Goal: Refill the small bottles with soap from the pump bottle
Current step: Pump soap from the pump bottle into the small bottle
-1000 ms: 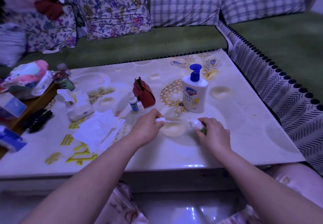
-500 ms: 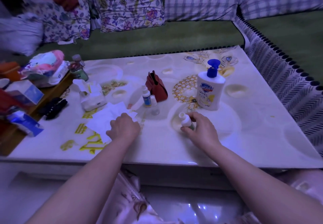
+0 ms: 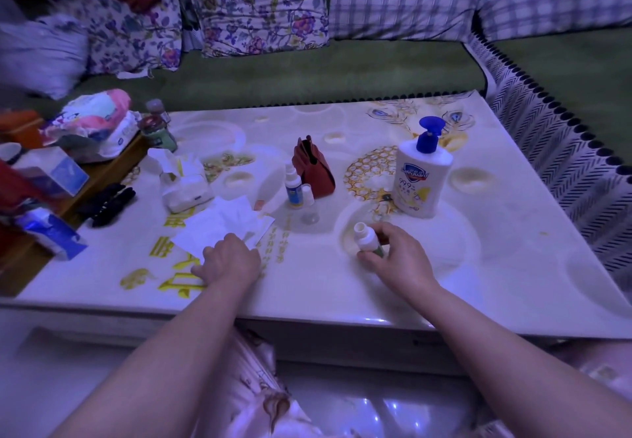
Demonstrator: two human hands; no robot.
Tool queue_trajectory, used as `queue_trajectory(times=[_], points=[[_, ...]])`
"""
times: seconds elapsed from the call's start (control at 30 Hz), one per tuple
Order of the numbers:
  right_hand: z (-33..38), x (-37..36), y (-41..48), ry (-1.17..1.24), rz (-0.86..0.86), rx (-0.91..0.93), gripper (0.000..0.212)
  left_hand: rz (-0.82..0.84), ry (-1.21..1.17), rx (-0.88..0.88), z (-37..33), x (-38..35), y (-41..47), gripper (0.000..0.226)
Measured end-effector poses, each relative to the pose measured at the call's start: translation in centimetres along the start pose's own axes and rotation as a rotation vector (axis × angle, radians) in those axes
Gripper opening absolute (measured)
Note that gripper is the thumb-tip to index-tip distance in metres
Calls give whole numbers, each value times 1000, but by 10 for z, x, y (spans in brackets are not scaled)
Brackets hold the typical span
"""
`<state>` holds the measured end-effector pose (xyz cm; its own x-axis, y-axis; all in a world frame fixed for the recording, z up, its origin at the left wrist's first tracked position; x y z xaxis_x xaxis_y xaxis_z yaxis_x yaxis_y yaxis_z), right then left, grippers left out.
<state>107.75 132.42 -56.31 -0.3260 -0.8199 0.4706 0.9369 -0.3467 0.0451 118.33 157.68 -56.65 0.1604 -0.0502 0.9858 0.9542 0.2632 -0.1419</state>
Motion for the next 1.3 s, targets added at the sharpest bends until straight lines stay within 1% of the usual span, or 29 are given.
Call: queue_trajectory(times=[0.1,0.2,0.3,0.4,0.67,0.8,0.87,1.0,1.13,1.2,1.3], points=[[-1,1,0,3,-4,2,34,-18,-20,1,-1,1,-1,33],[-1,3,0,12,-13,-4,33,-102,-66,-22,-5,8,-5,43],[0,6,0,33,-20,-9,32,-174,-103,-96,-15,14,-12,43],[1,9,-3,41,-28,-7,33,-174,-142,-142,-27,19,-21,43],[0,21,-15,54,-42,-18,35,-120,-237,-278,-52,19,-46,33],[-3,34,-18,56,-72,-38,35,-96,-291,-372,-73,27,-56,22],[-5,45,-16,63,-101,-53,35,-133,-349,-429,-89,36,-63,20],[-7,73,-7,81,-167,-85,34,-257,-438,-575,-131,69,-75,23],[-8,97,8,116,-239,-98,32,-244,-485,-705,-182,105,-81,33],[-5,105,15,127,-259,-92,32,-242,-433,-785,-204,122,-83,45],[-1,114,27,130,-280,-78,32,-282,-307,-924,-233,147,-89,65]])
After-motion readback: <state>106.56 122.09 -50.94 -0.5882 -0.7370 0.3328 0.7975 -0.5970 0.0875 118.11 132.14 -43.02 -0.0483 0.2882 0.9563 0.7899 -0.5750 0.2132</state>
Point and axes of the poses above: each hand's wrist, its own y-axis towards the middle knuckle, its own x-axis out of the back of the hand, z = x × y, the point moved 3 cm from there along y, towards the middle knuckle, and after that the axes turned 13 degrees about y, right-handed, at the moved point
